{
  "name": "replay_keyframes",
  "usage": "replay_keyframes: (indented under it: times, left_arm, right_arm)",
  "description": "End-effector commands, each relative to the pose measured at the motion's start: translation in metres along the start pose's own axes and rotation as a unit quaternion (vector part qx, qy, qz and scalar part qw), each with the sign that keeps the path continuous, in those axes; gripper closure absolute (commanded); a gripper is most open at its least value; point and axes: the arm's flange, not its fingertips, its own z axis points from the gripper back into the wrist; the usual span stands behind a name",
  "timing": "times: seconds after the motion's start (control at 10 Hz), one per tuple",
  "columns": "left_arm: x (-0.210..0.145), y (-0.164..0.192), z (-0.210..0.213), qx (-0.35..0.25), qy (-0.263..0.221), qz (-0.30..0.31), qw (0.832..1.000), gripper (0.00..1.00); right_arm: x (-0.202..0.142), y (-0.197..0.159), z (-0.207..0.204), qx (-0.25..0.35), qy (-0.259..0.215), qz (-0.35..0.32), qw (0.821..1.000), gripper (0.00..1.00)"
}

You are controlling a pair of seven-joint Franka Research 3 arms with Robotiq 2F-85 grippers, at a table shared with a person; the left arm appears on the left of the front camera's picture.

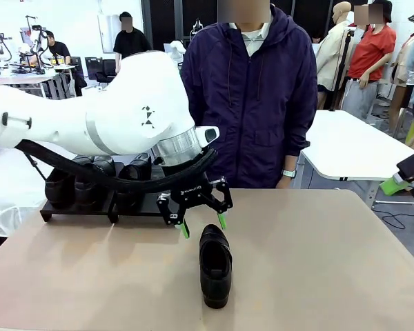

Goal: Organize the shoes by placing them on the stand.
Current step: Place the Shoe from the middle of the table onto the Shoes Stand.

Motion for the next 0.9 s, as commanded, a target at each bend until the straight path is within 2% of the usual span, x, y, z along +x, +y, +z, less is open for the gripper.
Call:
replay_keyframes:
  times: [0.0,0.1,0.2,0.3,0.4,0.6,0.8]
  left_arm:
    - [-0.025,0.005,0.017,-0.031,-0.007,-0.009,0.999,0.18]
    - [-0.025,0.005,0.017,-0.031,-0.007,-0.009,0.999,0.18]
    - [-0.005,-0.002,0.005,-0.008,0.0,-0.004,1.0,0.18]
    - [0.016,-0.003,-0.013,0.016,0.03,-0.018,0.999,0.18]
    - [0.031,-0.002,-0.025,0.035,0.026,-0.018,0.999,0.18]
    - [0.043,-0.001,-0.043,0.077,0.018,-0.018,0.997,0.18]
    - [0.056,0.004,-0.065,0.084,0.046,-0.014,0.995,0.18]
  right_arm:
    - [0.003,0.003,0.003,0.006,0.0,-0.004,1.0,0.0]
    - [0.003,0.003,0.003,0.006,0.0,-0.004,1.0,0.0]
    - [0.003,0.003,0.003,0.006,0.0,-0.004,1.0,0.0]
    - [0.003,0.003,0.003,0.006,0.0,-0.004,1.0,0.0]
    - [0.003,0.003,0.003,0.006,0.0,-0.004,1.0,0.0]
    - [0.003,0.003,0.003,0.006,0.0,-0.004,1.0,0.0]
    - [0.003,0.003,0.003,0.006,0.0,-0.004,1.0,0.0]
